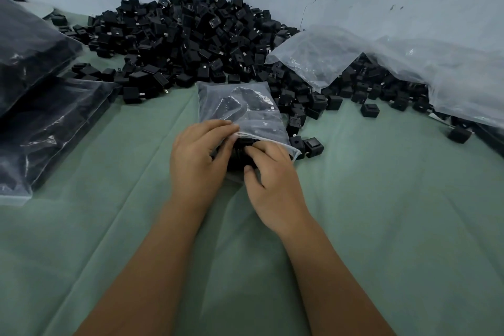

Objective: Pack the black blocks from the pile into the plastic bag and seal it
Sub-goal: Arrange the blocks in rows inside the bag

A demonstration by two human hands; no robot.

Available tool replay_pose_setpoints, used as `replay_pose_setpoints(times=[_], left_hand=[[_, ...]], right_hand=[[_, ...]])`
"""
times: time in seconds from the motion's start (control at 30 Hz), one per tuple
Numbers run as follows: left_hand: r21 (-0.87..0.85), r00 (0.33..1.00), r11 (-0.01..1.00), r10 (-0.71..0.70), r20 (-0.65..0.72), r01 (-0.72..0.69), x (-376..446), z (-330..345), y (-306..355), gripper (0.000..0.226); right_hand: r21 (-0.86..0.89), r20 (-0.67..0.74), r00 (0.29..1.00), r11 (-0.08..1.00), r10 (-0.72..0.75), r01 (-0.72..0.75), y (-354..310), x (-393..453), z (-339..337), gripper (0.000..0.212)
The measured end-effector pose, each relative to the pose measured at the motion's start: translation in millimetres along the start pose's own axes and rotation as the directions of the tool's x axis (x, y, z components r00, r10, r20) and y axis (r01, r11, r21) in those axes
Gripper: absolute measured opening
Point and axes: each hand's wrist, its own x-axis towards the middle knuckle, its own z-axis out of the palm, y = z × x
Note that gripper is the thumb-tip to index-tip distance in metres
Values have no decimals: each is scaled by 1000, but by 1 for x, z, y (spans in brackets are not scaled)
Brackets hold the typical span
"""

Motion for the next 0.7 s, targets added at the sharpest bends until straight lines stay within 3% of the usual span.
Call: replay_pose_setpoints(times=[0.2,0.3,0.5,0.7], left_hand=[[28,988,992,125,-86,-123,1,-1,-2,15],[24,982,986,167,-93,-165,3,-2,-1,14],[67,994,997,29,103,-36,1,-3,1,31],[52,995,998,15,102,-20,2,-3,2,29]], right_hand=[[-181,-6,1000,983,-22,21,-4,0,2,30],[-269,70,998,963,6,13,-7,-1,5,41],[-241,150,986,970,78,-40,-7,4,5,45],[-254,225,972,967,64,-5,-21,35,11,30]])
